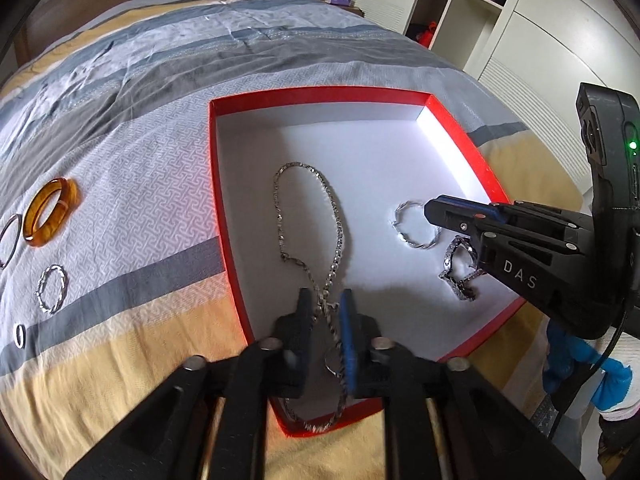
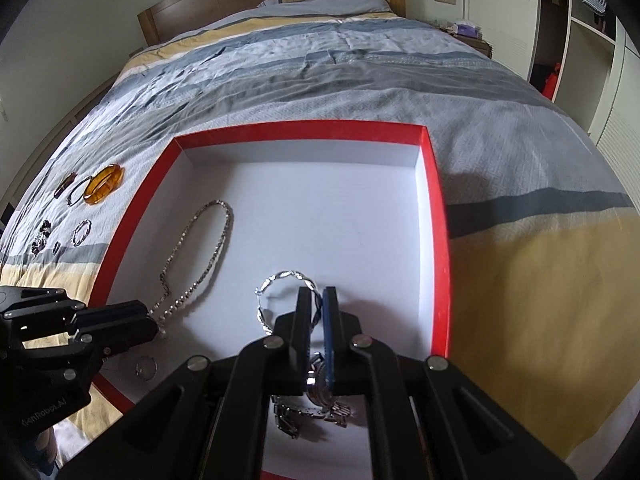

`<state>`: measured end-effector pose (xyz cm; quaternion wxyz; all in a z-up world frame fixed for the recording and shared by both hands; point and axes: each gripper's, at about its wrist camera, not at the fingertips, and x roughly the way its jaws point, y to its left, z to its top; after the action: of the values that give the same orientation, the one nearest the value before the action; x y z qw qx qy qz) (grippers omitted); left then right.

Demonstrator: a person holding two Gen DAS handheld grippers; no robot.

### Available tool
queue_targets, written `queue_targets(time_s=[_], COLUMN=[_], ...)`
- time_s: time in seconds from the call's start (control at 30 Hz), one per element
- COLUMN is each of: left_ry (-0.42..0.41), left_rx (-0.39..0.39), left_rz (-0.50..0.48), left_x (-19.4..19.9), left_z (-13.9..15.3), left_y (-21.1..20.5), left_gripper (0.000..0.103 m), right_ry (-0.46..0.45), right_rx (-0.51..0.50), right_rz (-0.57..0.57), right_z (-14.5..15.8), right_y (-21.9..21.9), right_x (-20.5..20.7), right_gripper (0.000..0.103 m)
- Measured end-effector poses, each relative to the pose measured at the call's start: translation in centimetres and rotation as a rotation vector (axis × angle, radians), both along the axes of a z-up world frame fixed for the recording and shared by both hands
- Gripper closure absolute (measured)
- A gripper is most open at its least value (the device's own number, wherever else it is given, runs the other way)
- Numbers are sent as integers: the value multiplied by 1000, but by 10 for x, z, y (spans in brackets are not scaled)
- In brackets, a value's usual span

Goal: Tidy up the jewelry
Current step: 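Lower the necklace into the red box with the left tool while the right tool drops the bangle there, then withdraw both open tools from the box toward the remaining jewelry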

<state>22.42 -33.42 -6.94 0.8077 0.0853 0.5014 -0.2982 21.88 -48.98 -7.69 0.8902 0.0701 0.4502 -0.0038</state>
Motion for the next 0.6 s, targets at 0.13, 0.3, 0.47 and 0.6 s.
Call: queue_targets(time_s=[0.13,0.3,0.47,0.6], left_ry=[-18,-50,-99,-136], left_rx=[-5,-6,-16,-32], left_rz=[5,24,41,59], left_x=[-7,-15,-30,-43], left_z=[10,24,46,61], left_y=[2,7,17,27], left_gripper=[65,58,58,58], right_ry=[-7,-33,-64,-94], right_rx=[11,8,-1,-1], right_rz=[-18,-36,-51,-69], right_z=[5,20,38,56], right_y=[-3,-7,-9,-8], right_x=[-5,-15,-28,-43], right_gripper=[94,79,78,78])
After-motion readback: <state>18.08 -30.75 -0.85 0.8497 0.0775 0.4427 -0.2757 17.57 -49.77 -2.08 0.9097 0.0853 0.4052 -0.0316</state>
